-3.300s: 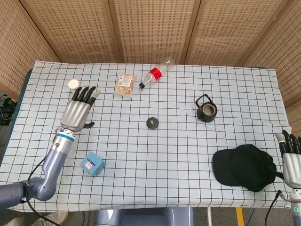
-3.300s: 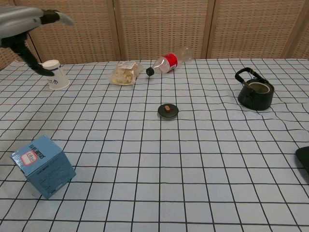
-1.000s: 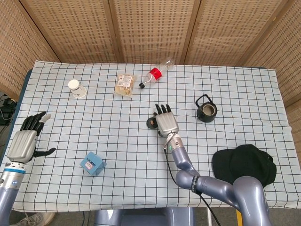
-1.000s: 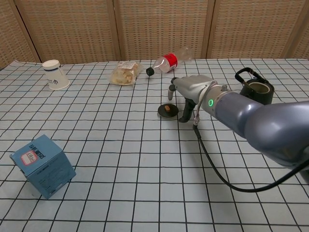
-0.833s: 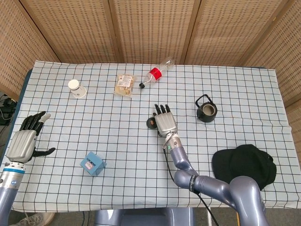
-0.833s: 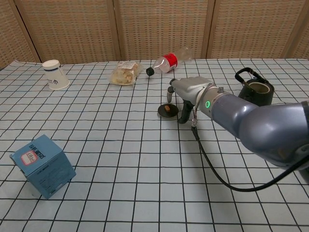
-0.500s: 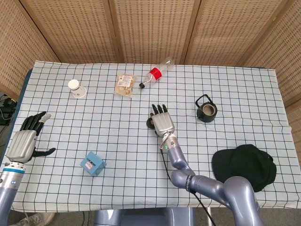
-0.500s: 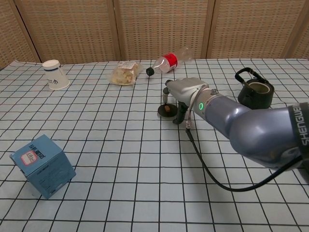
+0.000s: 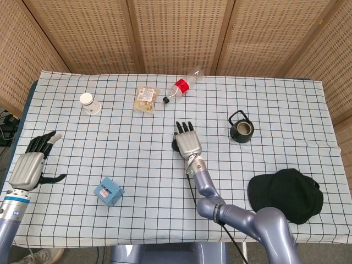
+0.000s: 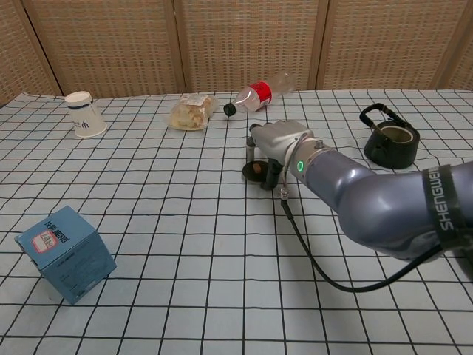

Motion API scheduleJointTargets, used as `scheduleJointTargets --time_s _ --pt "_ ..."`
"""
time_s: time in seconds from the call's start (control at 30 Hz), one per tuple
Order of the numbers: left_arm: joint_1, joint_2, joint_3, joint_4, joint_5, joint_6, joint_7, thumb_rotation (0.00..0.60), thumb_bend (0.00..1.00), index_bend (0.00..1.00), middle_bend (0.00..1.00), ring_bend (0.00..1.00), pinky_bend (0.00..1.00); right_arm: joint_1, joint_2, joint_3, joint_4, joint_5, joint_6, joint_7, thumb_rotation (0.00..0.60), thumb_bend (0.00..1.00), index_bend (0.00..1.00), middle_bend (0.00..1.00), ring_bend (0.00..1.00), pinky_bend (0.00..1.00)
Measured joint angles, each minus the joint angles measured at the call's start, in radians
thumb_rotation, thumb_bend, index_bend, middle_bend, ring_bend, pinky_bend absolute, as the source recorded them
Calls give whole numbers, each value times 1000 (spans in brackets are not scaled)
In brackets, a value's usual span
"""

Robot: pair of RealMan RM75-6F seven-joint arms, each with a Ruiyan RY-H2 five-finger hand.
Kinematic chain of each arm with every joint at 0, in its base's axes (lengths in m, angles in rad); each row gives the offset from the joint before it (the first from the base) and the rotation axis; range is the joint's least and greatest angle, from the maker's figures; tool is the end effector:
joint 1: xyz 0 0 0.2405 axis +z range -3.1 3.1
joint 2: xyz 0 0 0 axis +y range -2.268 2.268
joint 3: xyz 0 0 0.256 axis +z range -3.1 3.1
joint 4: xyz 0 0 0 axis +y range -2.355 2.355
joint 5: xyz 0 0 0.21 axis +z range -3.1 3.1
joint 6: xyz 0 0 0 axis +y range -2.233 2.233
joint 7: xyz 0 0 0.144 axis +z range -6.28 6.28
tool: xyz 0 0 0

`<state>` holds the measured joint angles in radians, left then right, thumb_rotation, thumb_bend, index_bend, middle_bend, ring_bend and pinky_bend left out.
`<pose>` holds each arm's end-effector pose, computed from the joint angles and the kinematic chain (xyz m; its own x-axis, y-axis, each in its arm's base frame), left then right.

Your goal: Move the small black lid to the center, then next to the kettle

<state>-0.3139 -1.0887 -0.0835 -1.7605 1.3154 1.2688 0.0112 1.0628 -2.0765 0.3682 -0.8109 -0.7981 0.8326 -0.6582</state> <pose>-0.2639 0.2474 0.1377 0.2780 0.1331 0.9513 0.9602 -0.0655 -0.2715 -0.0746 -0.4071 -0.1278 0.5800 -0.2282 0.7820 -0.8083 -0.2801 0.5178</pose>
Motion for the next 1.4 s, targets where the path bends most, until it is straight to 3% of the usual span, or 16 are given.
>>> scheduleJointTargets --time_s 0.3,0.5,0.93,1.13,1.4 --pt "2 0 -5 1 -3 -6 5 600 78 63 0 0 0 -11 17 -1 -46 -26 40 0 600 485 432 98 0 0" --pt "5 0 -7 -3 -3 -3 15 600 78 65 0 0 0 -45 88 -4 -168 -34 106 -34 600 484 425 95 0 0" --pt "19 -14 -4 -27 12 30 84 600 78 65 0 0 0 -201 397 -12 -497 -18 280 -102 600 482 422 94 0 0" --pt "21 -16 3 -39 22 27 103 600 79 65 0 0 0 -253 461 -21 -507 14 282 -61 600 481 421 89 0 0" --pt "21 -17 4 -44 19 20 113 600 79 65 0 0 0 -278 470 -35 -419 33 231 22 600 473 421 88 0 0"
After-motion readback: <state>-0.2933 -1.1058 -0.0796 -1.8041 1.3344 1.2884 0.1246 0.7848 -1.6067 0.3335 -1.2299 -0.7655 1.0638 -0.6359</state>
